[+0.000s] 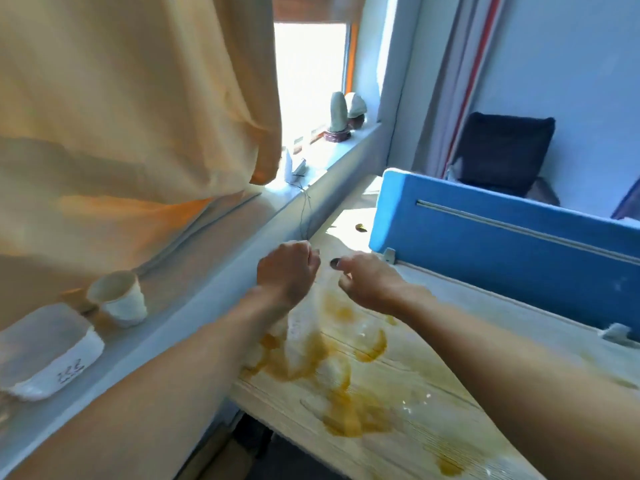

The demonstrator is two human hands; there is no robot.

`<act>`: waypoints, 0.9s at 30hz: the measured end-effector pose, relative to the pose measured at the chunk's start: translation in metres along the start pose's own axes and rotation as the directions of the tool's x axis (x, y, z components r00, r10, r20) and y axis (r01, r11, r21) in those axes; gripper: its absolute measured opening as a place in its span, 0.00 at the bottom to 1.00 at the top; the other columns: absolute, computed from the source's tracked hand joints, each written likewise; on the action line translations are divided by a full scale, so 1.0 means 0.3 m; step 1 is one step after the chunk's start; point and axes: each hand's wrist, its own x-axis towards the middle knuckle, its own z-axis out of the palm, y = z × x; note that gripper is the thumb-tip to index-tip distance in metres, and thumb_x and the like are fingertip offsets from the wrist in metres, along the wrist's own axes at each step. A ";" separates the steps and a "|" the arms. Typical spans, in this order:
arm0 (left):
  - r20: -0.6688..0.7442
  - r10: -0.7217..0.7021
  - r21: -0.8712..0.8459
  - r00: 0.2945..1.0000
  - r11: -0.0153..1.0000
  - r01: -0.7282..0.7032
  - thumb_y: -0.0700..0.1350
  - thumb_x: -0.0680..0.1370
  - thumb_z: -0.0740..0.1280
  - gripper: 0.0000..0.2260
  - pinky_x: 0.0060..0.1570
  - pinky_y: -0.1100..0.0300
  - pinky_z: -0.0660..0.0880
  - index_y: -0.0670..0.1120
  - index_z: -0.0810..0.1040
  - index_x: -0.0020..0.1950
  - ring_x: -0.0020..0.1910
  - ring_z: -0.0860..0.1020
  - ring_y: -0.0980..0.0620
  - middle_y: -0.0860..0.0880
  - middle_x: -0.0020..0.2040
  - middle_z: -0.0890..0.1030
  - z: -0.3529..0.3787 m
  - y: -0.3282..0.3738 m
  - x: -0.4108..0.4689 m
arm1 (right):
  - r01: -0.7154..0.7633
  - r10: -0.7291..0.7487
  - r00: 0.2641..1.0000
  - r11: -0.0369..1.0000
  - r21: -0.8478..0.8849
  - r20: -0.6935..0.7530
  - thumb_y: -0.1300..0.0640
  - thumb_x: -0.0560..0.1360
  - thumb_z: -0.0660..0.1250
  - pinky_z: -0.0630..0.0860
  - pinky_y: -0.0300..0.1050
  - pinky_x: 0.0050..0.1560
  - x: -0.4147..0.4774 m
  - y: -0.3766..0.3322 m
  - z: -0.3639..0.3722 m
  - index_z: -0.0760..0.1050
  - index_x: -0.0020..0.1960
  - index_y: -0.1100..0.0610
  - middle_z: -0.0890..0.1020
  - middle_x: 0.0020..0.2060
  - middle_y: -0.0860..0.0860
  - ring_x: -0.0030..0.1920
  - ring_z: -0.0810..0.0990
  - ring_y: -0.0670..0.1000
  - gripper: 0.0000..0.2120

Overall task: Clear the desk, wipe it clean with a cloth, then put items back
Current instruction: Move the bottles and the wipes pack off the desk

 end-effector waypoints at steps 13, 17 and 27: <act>0.291 0.370 -0.169 0.882 0.927 -0.334 0.48 0.83 0.56 0.16 0.31 0.57 0.65 0.46 0.71 0.37 0.32 0.72 0.49 0.49 0.35 0.76 0.608 1.265 -0.045 | -0.623 0.653 0.747 0.754 0.208 -0.128 0.46 0.78 0.63 0.72 0.47 0.39 -0.707 1.192 -0.283 0.71 0.34 0.53 0.80 0.37 0.51 0.41 0.78 0.55 0.17; 0.426 0.376 -0.287 0.823 0.919 -0.272 0.45 0.83 0.56 0.16 0.29 0.60 0.64 0.48 0.67 0.35 0.30 0.71 0.53 0.49 0.34 0.76 0.803 1.606 -0.098 | -0.697 0.787 0.616 0.560 0.448 -0.026 0.51 0.77 0.62 0.68 0.46 0.37 -0.881 1.549 -0.274 0.70 0.32 0.56 0.77 0.31 0.52 0.37 0.76 0.54 0.17; 0.730 0.353 -0.370 0.586 0.924 -0.095 0.44 0.80 0.58 0.11 0.35 0.57 0.72 0.42 0.77 0.45 0.36 0.76 0.47 0.46 0.39 0.80 1.239 2.041 -0.173 | -0.371 0.899 0.304 -0.193 0.909 0.315 0.61 0.79 0.60 0.66 0.42 0.30 -1.029 2.047 -0.111 0.72 0.42 0.57 0.71 0.33 0.54 0.33 0.70 0.52 0.08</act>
